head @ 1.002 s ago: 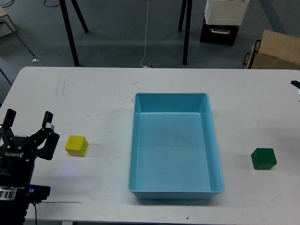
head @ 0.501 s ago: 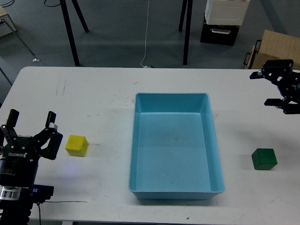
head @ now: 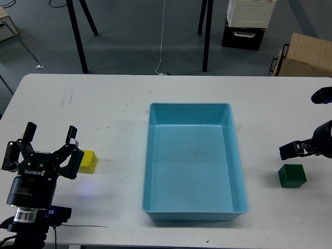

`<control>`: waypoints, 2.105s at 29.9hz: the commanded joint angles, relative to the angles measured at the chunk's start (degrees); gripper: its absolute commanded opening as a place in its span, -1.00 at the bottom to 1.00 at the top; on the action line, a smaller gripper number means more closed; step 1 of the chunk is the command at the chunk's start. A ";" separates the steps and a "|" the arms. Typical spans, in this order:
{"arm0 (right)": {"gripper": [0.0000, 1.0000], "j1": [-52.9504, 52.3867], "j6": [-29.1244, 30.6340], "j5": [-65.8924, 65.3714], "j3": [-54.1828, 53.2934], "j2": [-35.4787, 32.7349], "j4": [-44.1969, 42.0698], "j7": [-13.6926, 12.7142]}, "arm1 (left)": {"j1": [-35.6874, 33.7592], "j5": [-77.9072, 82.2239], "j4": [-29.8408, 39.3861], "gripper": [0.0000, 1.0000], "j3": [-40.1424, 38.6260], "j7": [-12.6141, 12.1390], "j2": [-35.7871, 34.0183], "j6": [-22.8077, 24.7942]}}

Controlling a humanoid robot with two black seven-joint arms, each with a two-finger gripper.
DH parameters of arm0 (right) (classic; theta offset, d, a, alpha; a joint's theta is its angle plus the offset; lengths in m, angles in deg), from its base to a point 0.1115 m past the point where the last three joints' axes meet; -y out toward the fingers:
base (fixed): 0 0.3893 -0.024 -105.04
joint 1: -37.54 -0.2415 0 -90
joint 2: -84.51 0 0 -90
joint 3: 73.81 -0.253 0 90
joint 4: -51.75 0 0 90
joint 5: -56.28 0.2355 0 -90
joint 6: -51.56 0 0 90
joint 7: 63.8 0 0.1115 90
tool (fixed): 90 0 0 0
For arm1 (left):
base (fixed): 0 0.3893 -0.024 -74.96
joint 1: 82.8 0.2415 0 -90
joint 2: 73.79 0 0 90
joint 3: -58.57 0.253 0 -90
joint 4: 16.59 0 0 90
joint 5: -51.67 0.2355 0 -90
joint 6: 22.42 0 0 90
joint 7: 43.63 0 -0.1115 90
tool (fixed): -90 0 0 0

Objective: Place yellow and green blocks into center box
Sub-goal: 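Lower the right gripper onto the dark green cube and grasp it, then carry the green cube with the right gripper into the blue tray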

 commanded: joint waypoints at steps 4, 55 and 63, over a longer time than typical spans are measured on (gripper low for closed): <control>0.99 2.60 -0.88 -0.49 -1.00 0.34 -0.79 -0.06 | 0.16 0.42 0.00 1.00 0.58 -0.01 0.00 0.00; -0.99 -17.26 -12.04 15.77 2.50 44.17 -4.20 -0.50 | 0.25 2.01 -2.19 1.00 1.11 0.25 0.00 0.00; -0.59 -14.18 -10.46 15.86 6.28 52.19 -9.23 -0.68 | 0.25 2.01 -2.19 1.00 1.28 0.25 0.00 0.00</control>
